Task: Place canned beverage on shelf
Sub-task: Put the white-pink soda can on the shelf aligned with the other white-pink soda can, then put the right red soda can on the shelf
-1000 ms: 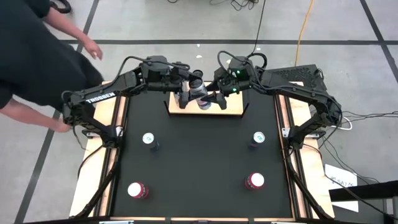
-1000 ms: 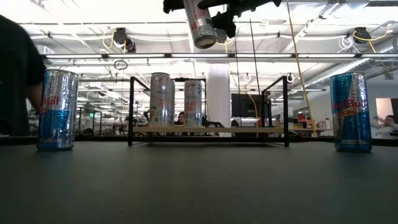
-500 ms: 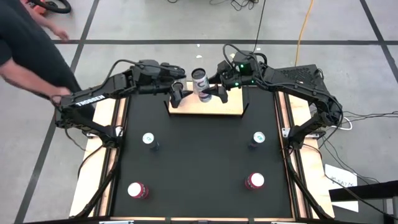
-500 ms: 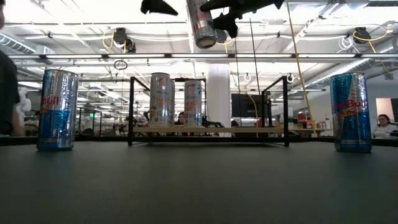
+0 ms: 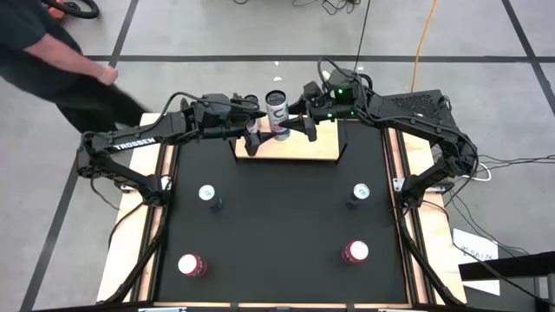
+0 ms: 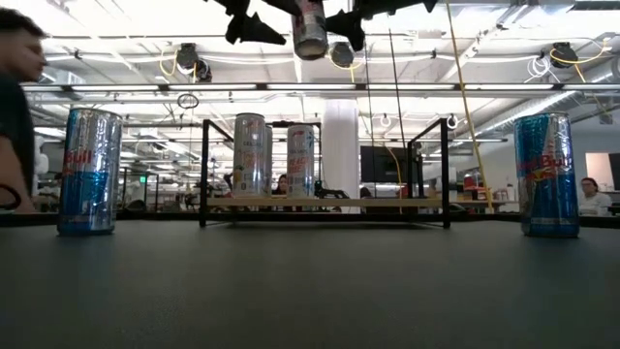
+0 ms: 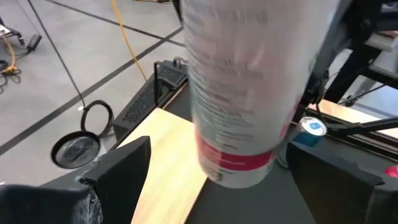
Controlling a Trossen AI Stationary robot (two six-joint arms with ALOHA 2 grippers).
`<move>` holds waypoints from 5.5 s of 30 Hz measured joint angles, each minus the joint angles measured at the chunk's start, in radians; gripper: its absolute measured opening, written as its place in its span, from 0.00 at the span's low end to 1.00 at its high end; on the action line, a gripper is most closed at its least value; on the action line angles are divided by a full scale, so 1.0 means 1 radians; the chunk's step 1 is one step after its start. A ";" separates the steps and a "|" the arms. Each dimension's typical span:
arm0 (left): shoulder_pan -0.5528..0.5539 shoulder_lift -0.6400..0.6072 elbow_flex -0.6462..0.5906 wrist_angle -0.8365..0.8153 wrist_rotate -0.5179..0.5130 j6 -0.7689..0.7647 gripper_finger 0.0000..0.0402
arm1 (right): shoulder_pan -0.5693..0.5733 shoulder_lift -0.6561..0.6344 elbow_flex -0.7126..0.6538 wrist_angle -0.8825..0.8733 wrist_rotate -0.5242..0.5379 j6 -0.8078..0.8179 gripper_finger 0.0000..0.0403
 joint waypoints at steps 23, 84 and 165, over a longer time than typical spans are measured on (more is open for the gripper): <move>-0.023 0.058 0.000 0.108 0.039 0.010 0.72 | 0.038 -0.002 0.000 0.062 -0.020 0.050 0.56; -0.067 0.021 0.031 -0.094 0.069 0.034 0.79 | 0.111 0.034 0.087 -0.163 0.198 -0.141 0.60; -0.050 -0.191 0.027 -0.297 -0.158 0.029 0.83 | -0.010 0.204 -0.278 0.502 0.295 -0.192 0.76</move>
